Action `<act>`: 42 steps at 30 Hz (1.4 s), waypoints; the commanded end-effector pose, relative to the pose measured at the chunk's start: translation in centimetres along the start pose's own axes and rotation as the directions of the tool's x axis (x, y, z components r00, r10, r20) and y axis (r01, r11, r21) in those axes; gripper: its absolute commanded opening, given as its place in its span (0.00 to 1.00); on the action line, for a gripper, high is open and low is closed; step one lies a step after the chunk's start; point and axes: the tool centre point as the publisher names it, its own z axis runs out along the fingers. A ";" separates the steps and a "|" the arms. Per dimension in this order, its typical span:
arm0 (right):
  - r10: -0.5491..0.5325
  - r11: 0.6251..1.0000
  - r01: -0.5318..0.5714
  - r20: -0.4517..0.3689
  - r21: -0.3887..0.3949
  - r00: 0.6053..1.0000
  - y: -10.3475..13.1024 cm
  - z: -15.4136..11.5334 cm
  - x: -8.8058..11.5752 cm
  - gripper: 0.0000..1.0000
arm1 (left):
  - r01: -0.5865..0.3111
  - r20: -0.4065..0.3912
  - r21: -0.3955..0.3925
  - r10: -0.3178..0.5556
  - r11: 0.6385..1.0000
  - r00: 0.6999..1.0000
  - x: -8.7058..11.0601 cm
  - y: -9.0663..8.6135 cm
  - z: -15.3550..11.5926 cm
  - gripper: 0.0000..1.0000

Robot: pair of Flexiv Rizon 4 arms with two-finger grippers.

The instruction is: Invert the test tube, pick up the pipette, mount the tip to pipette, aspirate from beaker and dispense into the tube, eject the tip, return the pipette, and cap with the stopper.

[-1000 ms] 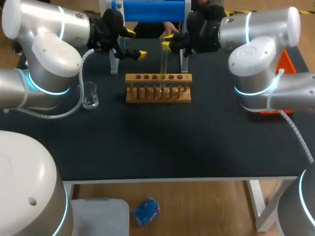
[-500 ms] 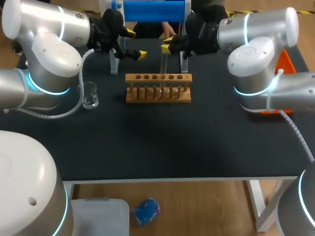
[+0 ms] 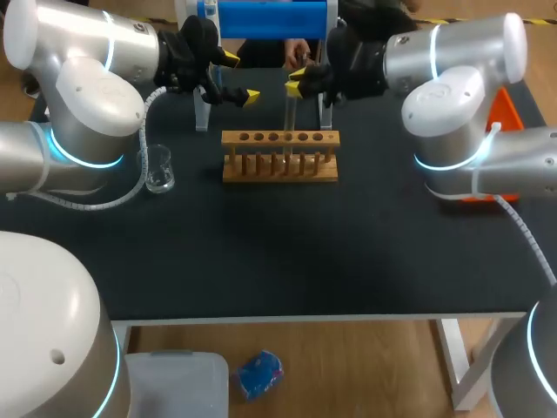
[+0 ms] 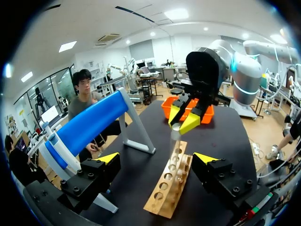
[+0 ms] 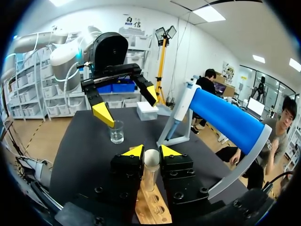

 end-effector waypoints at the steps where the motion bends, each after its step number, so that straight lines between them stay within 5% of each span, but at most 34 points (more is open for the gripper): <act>1: -0.005 1.000 0.005 -0.005 0.013 1.000 -0.3 0.2 0.1 0.00 | 0.001 -0.003 -0.004 -0.001 1.000 1.000 0.0 -0.1 0.0 1.00; 13: 0.002 1.000 -0.002 -0.006 0.026 1.000 -0.8 0.4 0.1 0.00 | 0.001 -0.003 -0.004 -0.001 1.000 1.000 0.0 -0.1 0.0 1.00; 14: 0.001 1.000 0.000 -0.004 0.024 1.000 -0.8 0.3 0.0 0.18 | 0.001 -0.003 -0.004 -0.001 1.000 1.000 0.0 -0.1 0.0 1.00; 15: -0.001 1.000 0.001 -0.002 0.025 1.000 -0.7 0.3 0.0 0.49 | 0.001 -0.003 -0.004 -0.001 1.000 1.000 0.0 -0.1 0.0 1.00; 16: -0.001 1.000 0.001 -0.001 0.023 1.000 -0.6 0.2 0.0 0.95 | 0.001 -0.003 -0.004 -0.001 1.000 1.000 0.0 -0.1 0.0 1.00; 17: -0.001 1.000 0.001 0.000 0.019 1.000 -0.5 0.2 0.0 1.00 | 0.001 -0.003 -0.004 -0.001 1.000 1.000 0.0 -0.1 0.0 1.00; 38: -0.007 0.991 0.000 -0.053 -0.132 0.999 2.0 -1.8 -0.6 0.99 | 0.001 -0.003 -0.004 -0.001 1.000 1.000 0.0 -0.1 0.0 1.00; 41: -0.006 0.987 -0.004 -0.063 -0.159 0.998 2.3 -2.1 -0.6 0.19 | 0.001 -0.003 -0.004 -0.001 1.000 1.000 0.0 -0.1 0.0 1.00; 42: -0.008 0.987 -0.002 -0.061 -0.159 0.998 2.4 -2.2 -0.6 0.03 | 0.001 -0.003 -0.004 -0.001 1.000 1.000 0.0 -0.1 0.0 1.00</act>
